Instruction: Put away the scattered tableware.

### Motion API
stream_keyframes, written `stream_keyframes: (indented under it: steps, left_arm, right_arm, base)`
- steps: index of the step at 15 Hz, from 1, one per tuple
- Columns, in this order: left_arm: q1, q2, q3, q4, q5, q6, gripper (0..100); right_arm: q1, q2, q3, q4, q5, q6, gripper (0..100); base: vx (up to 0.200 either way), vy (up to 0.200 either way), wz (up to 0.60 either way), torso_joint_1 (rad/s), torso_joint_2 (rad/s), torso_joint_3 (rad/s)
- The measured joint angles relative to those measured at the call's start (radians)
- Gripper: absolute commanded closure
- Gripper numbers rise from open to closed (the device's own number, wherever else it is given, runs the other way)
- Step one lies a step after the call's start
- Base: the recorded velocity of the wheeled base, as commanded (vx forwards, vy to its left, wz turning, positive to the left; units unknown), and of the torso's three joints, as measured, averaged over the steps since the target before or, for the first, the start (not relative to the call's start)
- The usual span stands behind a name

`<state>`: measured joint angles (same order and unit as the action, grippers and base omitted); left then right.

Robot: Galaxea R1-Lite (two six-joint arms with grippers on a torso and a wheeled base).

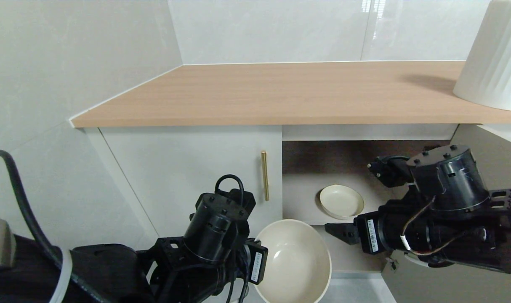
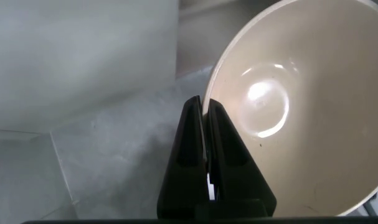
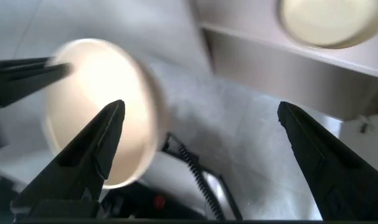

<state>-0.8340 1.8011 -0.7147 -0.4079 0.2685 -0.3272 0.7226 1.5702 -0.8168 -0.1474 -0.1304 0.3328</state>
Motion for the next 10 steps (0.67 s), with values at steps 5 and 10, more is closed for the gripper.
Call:
stream_keyframes:
  steps: [5, 10]
  left_arm:
    - [-0.012, 0.019, -0.003, 0.000, -0.001, 0.000, 100]
    - [-0.021, 0.026, -0.011, 0.000, 0.001, 0.000, 100]
  right_arm:
    - [0.047, 0.058, 0.006, -0.001, -0.005, -0.002, 0]
    - [0.065, 0.154, -0.002, -0.020, -0.010, 0.005, 0]
  base:
    - [0.000, 0.000, 0.00, 0.000, 0.00, 0.000]
    - [0.000, 0.000, 0.00, 0.000, 0.00, 0.000]
